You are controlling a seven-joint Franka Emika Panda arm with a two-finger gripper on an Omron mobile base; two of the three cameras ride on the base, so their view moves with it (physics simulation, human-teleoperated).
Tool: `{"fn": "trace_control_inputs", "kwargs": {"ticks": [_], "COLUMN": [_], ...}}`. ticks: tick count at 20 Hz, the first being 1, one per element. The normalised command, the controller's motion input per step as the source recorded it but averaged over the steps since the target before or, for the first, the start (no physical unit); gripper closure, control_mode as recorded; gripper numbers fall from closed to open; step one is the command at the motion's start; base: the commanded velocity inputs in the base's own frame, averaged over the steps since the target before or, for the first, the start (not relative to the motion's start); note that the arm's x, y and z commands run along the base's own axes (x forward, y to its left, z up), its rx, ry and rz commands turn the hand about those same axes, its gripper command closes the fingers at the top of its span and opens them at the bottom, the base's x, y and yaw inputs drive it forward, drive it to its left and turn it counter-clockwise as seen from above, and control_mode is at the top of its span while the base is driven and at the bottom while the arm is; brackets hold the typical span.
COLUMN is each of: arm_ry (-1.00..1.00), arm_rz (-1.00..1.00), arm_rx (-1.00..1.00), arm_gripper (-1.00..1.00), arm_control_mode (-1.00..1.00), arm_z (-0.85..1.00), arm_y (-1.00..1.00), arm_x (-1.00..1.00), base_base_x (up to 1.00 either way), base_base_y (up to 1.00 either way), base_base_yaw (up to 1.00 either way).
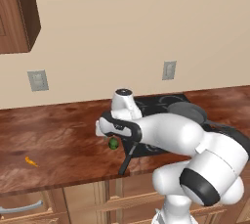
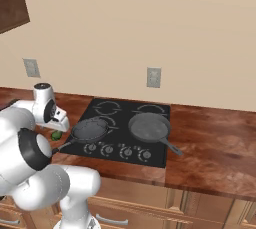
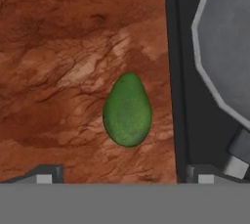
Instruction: Place both pans onto different burners. Then place the avocado and the shrimp on different pans.
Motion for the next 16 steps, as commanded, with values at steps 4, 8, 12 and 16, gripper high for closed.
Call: {"fn": "trace_control_inputs", "kwargs": {"ticks": [4, 8, 12, 16], "arm_ry": [0.0, 0.0, 0.0, 0.0], "arm_rz": [0.02, 0.01, 0.01, 0.0], "arm_rx": [-0.04, -0.04, -0.04, -0.04], "arm_gripper": [-1.0, -1.0, -1.0, -1.0], "arm_control_mode": [-1.0, -1.0, -1.0, -1.0], "arm_z": [-0.16, -0.17, -0.13, -0.13], "arm_y": [0.0, 0.0, 0.0, 0.0], "arm_x": [0.06, 0.03, 0.0, 0.04], "base_base_x": [0.0, 0.0, 0.0, 0.0], "base_base_y": [0.0, 0.0, 0.0, 0.0], "base_base_yaw": [0.0, 0.0, 0.0, 0.0]}}
